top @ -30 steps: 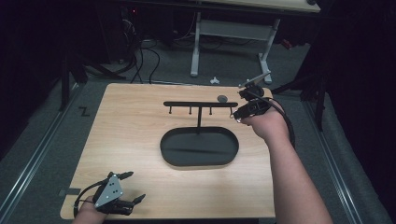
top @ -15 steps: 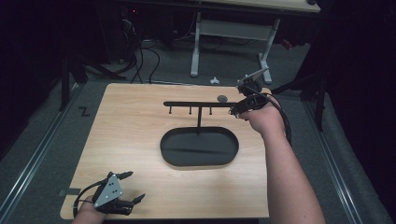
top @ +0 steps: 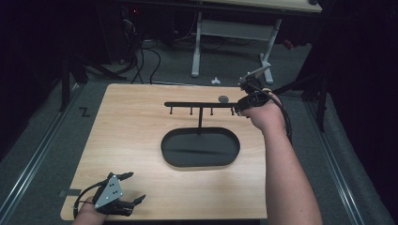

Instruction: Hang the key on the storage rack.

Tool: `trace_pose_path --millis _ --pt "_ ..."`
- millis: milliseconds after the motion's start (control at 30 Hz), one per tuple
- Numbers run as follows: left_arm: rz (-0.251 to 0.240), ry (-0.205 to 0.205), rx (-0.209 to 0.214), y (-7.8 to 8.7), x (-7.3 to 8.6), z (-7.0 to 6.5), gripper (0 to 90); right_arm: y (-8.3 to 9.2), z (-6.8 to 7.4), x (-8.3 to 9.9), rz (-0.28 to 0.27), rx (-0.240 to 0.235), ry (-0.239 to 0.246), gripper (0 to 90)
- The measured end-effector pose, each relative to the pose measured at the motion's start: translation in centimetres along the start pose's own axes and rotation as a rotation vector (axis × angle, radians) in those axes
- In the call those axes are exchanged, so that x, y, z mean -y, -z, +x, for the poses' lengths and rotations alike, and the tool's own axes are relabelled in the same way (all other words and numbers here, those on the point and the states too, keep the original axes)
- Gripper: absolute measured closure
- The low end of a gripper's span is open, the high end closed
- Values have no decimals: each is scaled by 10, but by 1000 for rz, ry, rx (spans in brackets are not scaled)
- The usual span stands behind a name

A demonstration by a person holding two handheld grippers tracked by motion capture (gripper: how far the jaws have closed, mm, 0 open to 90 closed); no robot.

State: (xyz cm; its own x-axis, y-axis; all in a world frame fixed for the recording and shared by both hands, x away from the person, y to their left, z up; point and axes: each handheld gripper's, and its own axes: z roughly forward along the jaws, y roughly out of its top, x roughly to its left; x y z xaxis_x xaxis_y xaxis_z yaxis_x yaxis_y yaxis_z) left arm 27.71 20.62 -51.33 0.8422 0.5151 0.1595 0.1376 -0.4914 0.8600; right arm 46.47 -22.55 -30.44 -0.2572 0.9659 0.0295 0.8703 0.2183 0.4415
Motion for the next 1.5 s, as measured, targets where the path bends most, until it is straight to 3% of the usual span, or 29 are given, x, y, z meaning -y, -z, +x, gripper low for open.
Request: trace_pose_path --millis 667,1500 --pt "4 -4 4 -1 0 -1 153 -17 -10 10 8 -22 -40 691" --pt "4 -6 5 -1 0 -2 153 -11 -8 18 -3 -2 -36 643"
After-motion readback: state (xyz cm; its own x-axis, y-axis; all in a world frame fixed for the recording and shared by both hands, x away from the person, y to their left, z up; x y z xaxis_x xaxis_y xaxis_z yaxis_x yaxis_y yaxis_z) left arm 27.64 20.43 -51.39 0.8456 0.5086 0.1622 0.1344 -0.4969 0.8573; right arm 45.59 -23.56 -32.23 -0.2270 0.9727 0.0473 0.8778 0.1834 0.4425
